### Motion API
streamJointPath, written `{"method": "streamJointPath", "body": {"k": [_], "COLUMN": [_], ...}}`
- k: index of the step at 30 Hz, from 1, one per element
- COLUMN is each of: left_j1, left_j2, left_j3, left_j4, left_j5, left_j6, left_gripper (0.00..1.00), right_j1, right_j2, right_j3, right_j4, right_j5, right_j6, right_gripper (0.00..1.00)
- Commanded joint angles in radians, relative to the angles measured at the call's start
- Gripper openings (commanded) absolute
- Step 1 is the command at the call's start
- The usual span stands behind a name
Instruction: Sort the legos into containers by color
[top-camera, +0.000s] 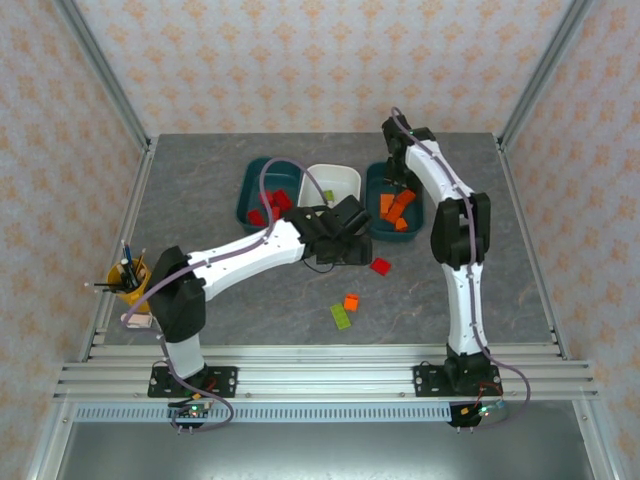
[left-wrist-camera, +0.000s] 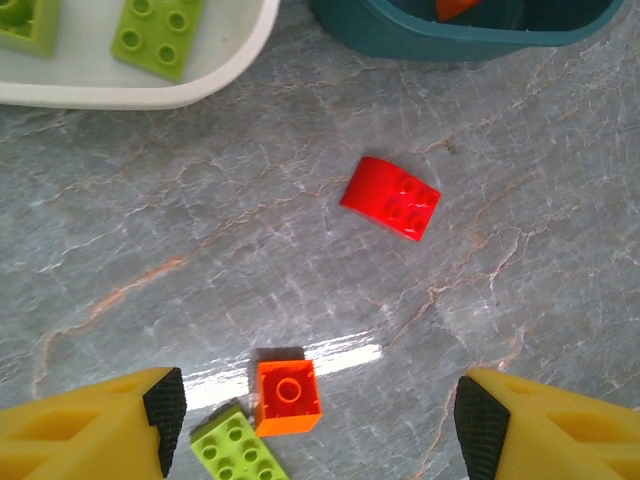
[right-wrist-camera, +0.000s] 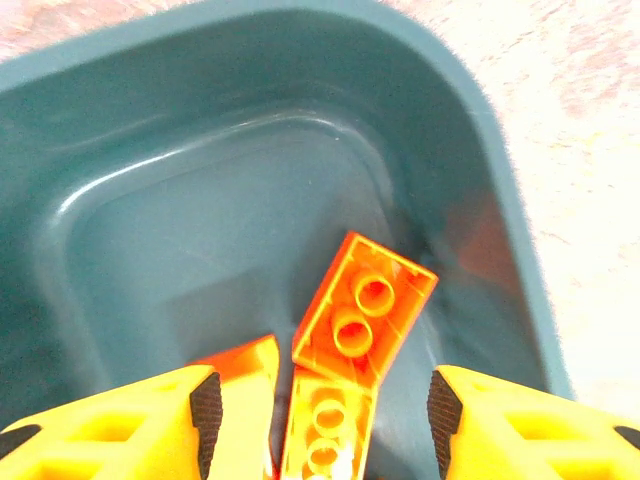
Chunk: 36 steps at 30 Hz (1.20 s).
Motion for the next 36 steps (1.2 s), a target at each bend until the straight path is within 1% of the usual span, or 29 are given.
{"method": "streamJointPath", "body": {"k": [1, 3, 8, 11, 15, 16, 19, 23, 26, 32, 36], "left_j1": [-0.007, -0.008, -0.016, -0.022, -0.033, -0.036, -0.047, -0.055, -0.055, -0.052, -0.049], "left_j2": [0.066, 0.123, 0.256, 0.323, 0.401, 0.418, 0.473, 0.555, 0.613, 0.667, 0.697], "left_j3": [0.075, 0.116, 0.233, 0.302, 0.38, 0.396, 0.462, 0.57, 0.642, 0.673, 0.699], "left_j4": [-0.079, -0.098, -0.14, -0.145, -0.166, -0.167, -0.204, -0.259, -0.304, -0.293, -0.312], "left_j5": [-0.009, -0.002, 0.041, 0.061, 0.059, 0.057, 0.035, 0.018, 0.012, -0.029, -0.044], "left_j6": [-0.07, -0.149, -0.366, -0.483, -0.65, -0.693, -0.808, -0.906, -0.943, -1.004, -1.009], "left_gripper": [0.75, 0.75, 0.77, 0.78, 0.8, 0.8, 0.82, 0.83, 0.83, 0.79, 0.73], "right_j1": [0.012, 0.018, 0.034, 0.044, 0.072, 0.078, 0.084, 0.085, 0.085, 0.084, 0.084], "right_j2": [-0.248, -0.374, -0.723, -0.899, -1.093, -1.154, -1.255, -1.329, -1.358, -1.395, -1.405], "right_j3": [-0.097, -0.23, -0.629, -0.808, -0.962, -0.988, -1.04, -1.064, -1.065, -1.062, -1.066], "right_j4": [0.007, 0.046, 0.136, 0.131, 0.084, 0.068, 0.021, -0.029, -0.047, -0.057, -0.062], "right_j5": [0.003, -0.004, -0.061, -0.11, -0.139, -0.14, -0.145, -0.136, -0.129, -0.122, -0.127], "right_j6": [-0.003, 0.006, 0.045, 0.075, 0.109, 0.117, 0.139, 0.151, 0.158, 0.161, 0.163], "right_gripper": [0.58, 0.58, 0.61, 0.61, 0.61, 0.61, 0.62, 0.61, 0.61, 0.61, 0.61]}}
